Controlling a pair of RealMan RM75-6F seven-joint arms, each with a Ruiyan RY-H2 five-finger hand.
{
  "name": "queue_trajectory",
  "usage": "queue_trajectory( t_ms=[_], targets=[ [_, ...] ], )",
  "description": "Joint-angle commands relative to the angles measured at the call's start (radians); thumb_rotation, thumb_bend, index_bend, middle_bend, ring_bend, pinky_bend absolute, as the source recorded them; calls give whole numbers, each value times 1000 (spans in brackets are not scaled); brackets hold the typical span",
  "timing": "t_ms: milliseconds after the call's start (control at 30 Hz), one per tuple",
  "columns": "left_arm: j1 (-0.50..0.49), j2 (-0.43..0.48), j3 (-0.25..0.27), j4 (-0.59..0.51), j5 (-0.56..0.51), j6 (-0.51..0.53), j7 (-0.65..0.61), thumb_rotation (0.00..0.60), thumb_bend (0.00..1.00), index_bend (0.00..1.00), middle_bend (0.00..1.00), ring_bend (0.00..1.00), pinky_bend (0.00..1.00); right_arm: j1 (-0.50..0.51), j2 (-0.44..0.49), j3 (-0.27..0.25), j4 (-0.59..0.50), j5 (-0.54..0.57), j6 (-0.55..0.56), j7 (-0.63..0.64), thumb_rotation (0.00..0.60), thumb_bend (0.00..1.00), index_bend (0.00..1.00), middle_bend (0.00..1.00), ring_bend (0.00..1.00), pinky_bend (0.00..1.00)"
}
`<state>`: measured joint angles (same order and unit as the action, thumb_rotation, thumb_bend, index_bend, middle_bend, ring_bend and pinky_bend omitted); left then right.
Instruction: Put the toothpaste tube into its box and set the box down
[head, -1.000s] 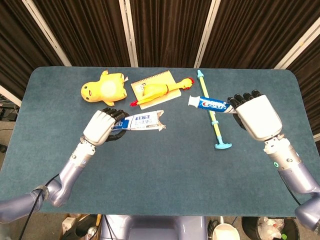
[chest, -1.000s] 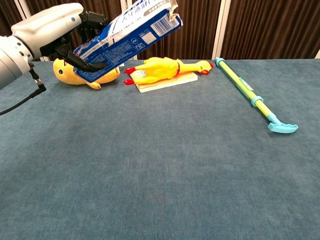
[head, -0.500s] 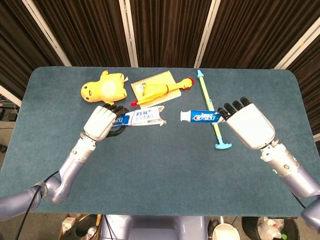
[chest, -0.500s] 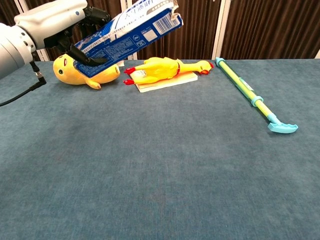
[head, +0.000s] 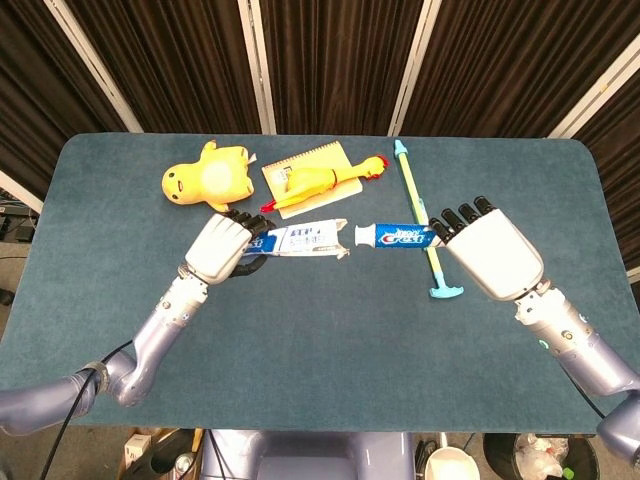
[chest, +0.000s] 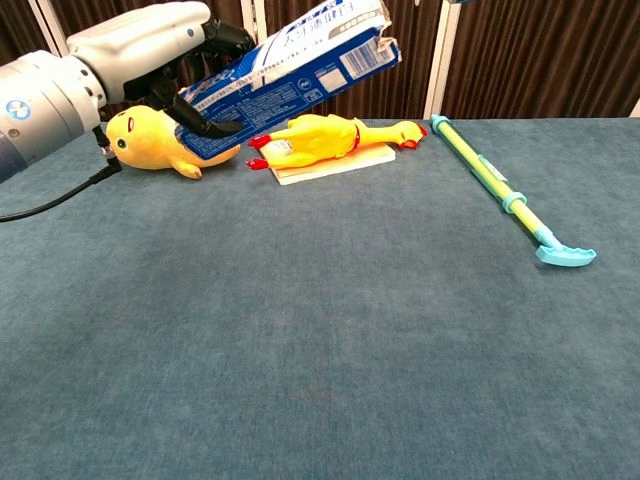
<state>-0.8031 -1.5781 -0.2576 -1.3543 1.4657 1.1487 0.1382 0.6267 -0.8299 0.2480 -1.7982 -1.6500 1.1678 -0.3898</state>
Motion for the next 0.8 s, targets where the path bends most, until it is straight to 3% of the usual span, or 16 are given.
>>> queue_trajectory(
  t_ms=[33,800],
  targets=[
    [-6,-12,-5,-1,0,7,2,600,387,432,518,486,489,1,1,0,-1,-2,0,1,600,448,810,713,616,541],
    [-41,-62,-22,-20,-29,11,38,600,387,432,518,486,489,21,43,-11,-8,-83,-10,-11,600,448,810,713,617,541]
  ],
)
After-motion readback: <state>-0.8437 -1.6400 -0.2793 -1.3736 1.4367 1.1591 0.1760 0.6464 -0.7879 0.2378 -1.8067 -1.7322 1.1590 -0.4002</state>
